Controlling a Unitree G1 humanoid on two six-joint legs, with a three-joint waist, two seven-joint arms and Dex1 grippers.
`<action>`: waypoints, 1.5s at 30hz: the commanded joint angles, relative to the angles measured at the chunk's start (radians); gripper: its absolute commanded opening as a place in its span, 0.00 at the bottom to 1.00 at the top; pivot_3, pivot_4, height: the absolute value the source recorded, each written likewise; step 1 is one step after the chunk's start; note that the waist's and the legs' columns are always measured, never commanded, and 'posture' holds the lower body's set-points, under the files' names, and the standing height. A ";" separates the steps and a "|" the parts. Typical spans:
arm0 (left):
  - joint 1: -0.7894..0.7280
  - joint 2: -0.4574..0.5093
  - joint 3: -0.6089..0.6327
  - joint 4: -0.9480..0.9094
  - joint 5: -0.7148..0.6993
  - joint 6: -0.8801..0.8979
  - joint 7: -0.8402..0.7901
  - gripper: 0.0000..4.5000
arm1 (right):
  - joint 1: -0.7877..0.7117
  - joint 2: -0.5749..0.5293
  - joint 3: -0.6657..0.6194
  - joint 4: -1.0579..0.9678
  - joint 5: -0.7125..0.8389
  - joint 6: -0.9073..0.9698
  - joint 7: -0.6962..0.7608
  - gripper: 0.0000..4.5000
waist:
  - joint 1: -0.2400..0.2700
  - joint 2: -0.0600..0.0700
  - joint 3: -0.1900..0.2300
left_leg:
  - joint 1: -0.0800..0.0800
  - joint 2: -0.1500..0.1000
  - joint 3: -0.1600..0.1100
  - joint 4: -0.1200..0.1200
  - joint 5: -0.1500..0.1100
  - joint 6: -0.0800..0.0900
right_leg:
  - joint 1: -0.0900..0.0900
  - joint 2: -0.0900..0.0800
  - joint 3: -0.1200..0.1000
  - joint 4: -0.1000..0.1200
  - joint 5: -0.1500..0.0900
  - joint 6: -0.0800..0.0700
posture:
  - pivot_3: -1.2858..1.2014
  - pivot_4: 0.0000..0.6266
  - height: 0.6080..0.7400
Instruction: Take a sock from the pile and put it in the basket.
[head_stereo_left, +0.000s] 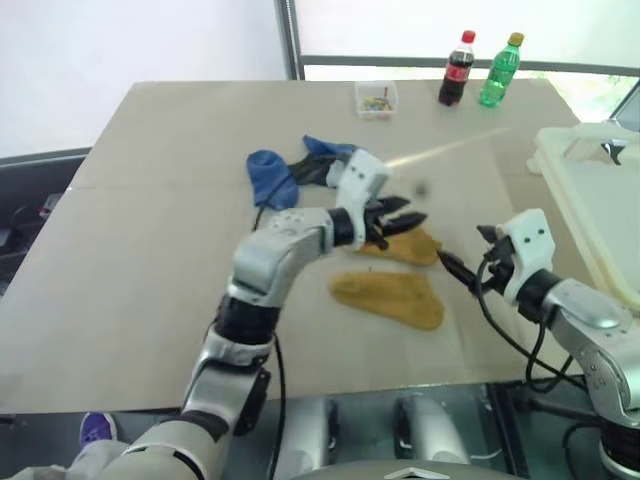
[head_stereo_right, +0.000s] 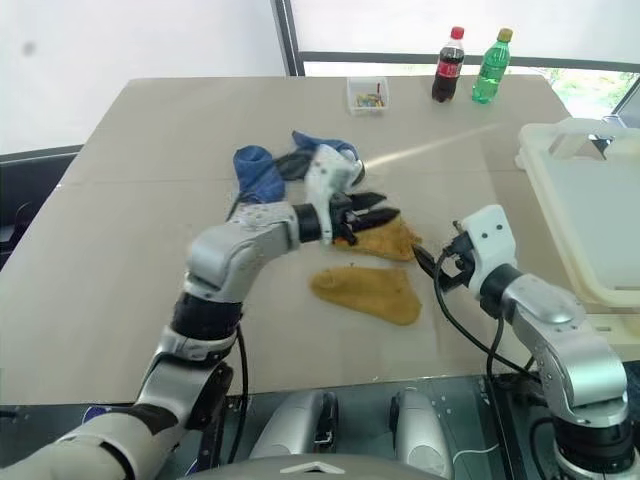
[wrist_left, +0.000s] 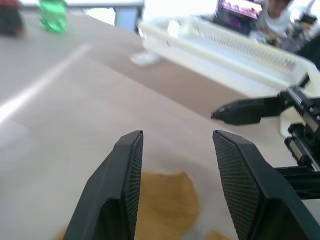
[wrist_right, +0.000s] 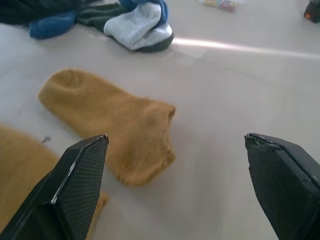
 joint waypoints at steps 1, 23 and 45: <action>-0.026 -0.026 0.049 0.110 0.126 -0.329 0.121 0.53 | -0.033 0.010 0.024 0.060 -0.022 -0.025 -0.010 1.00 | 0.004 0.000 0.000 | 0.000 0.000 0.000 0.000 0.000 0.000 | 0.000 0.000 0.000 0.000 0.000 0.000 | 0.52 0.24 0.94; 0.188 0.197 0.116 -0.063 -0.151 0.151 -0.003 0.53 | -0.164 0.042 0.131 0.247 -0.057 -0.021 0.040 1.00 | -0.008 0.000 0.000 | 0.000 -0.001 -0.001 0.001 -0.001 0.002 | 0.000 -0.001 0.001 0.001 -0.001 0.002 | 0.52 0.24 0.94; 0.075 -0.032 0.136 0.218 -0.106 0.170 0.160 0.00 | -0.206 0.098 0.129 0.429 -0.107 -0.117 0.040 0.02 | -0.006 0.000 0.000 | 0.000 -0.002 0.000 0.001 0.001 -0.002 | -0.001 -0.001 0.001 0.002 -0.001 0.002 | 0.52 0.24 0.94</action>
